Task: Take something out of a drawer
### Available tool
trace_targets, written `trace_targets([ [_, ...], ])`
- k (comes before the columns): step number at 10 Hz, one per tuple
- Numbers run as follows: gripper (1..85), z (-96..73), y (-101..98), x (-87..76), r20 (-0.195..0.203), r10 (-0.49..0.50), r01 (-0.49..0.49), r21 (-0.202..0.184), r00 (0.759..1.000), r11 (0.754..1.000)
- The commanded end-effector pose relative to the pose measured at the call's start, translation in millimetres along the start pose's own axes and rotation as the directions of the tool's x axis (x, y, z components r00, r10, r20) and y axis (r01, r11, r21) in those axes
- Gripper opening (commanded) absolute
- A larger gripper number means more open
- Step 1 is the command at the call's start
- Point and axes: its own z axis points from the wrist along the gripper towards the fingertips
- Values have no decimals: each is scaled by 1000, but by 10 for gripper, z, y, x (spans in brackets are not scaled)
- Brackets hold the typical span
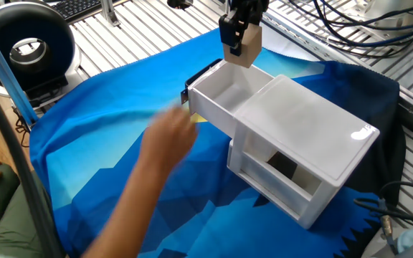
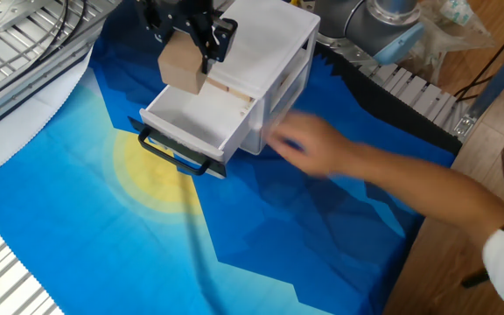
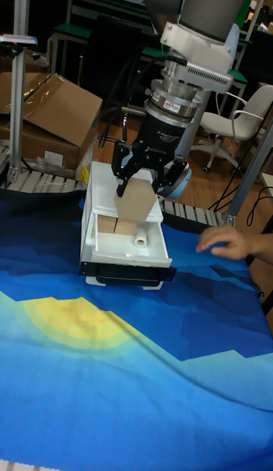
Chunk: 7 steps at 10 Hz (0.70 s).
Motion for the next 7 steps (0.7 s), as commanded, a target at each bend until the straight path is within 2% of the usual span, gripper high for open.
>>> trace_targets([
  [1, 10, -63, 6, 14, 12, 6, -6, 5, 1000, 1000],
  [3, 10, -79, 29, 23, 11, 10, -10, 7, 1000, 1000],
  [5, 10, -79, 76, 11, 15, 51, -51, -12, 999, 999],
  [6, 10, -82, 115, -64, 43, 56, -55, -29, 997, 998],
  [7, 10, -85, 163, -88, 50, 73, -71, -48, 996, 996],
])
